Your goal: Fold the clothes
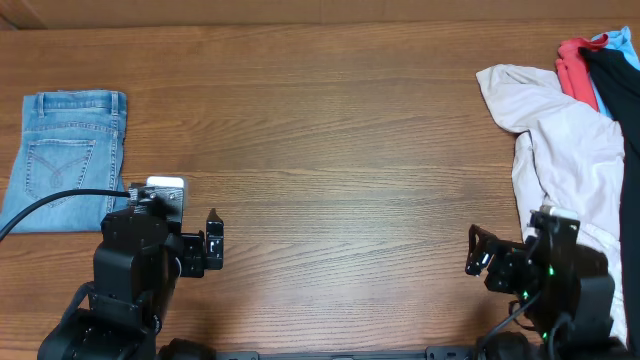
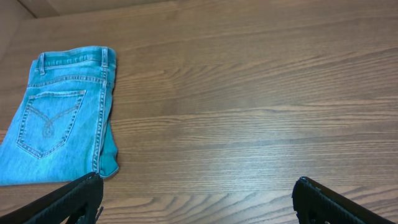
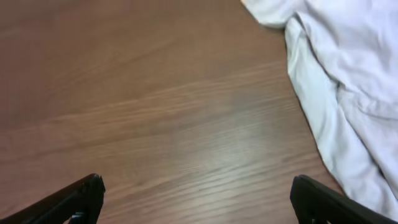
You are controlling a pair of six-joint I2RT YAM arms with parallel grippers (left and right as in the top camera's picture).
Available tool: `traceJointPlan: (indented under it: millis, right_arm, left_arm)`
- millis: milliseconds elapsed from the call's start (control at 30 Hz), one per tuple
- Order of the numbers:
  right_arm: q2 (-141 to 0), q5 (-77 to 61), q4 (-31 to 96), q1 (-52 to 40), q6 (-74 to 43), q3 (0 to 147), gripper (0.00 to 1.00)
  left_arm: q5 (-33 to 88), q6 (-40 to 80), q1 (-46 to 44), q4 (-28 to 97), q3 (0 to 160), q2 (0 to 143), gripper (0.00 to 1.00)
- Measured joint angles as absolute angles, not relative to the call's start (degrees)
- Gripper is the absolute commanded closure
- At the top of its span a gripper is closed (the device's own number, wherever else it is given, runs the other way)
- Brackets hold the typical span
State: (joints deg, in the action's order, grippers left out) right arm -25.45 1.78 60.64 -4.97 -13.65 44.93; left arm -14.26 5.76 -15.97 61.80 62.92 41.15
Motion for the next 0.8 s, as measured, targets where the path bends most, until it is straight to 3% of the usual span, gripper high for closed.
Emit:
traceJointPlan:
  millis: [367,667,800]
  right_arm:
    - [-1.39,-1.48,25.91,-4.97,-13.41,14.61,0.0]
    - [-0.8,-2.74,0.3,-4.97,-6.66,3.4,0.0]
    - [-0.69,-3.05,3.6,-4.97,-4.19,1.06,0.0]
  left_arm:
    - [-14.44,5.78,-15.99,61.78,62.59,41.15,0.0]
    - [-14.44,5.76,-15.99,61.76,62.59,41.15,0.0]
    - [-14.44,5.76,-15.99,61.78,62.59,41.15,0.0]
